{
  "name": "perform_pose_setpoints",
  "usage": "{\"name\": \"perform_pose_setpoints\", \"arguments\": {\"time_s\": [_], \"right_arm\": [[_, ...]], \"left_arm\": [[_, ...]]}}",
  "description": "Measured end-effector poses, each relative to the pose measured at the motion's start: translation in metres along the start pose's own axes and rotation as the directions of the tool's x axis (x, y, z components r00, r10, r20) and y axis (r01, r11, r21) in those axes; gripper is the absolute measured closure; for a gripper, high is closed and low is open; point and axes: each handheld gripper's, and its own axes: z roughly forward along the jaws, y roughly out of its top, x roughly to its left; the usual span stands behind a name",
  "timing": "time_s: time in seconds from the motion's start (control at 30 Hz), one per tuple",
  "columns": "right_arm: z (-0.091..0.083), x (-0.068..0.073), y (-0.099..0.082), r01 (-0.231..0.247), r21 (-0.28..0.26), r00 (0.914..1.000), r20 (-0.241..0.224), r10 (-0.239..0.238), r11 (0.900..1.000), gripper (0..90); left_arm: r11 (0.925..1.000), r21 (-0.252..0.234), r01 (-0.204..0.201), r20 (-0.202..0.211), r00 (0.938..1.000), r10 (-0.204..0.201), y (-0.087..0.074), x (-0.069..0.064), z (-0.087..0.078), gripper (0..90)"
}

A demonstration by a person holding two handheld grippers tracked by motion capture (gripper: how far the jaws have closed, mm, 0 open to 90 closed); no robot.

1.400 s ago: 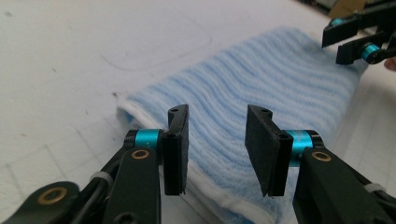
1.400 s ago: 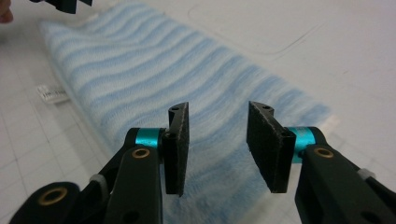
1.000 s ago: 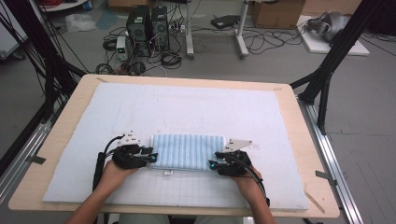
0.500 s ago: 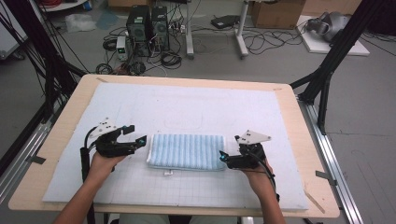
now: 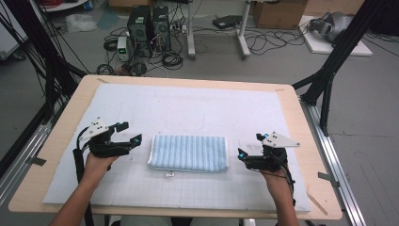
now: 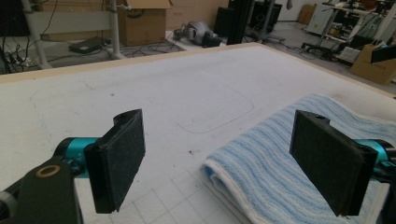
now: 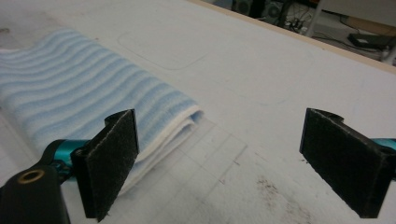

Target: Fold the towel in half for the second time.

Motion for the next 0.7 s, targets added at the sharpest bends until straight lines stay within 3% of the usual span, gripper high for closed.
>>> {"name": "perform_pose_setpoints", "arguments": {"time_s": [0.17,0.7], "right_arm": [[-0.0053,-0.0038,-0.0012,-0.030,-0.013,0.9995,0.012,0.030,0.9995,11.0],[0.0005,-0.0030,0.0008,-0.029,-0.016,0.9996,-0.002,0.029,0.9995,11.0]], "left_arm": [[0.9999,0.001,-0.013,0.001,0.9999,0.013,0.0005,-0.0019,-0.0028,19.3],[0.9999,0.009,-0.011,-0.010,0.9999,0.011,-0.0018,-0.0020,-0.0039,19.6]]}}
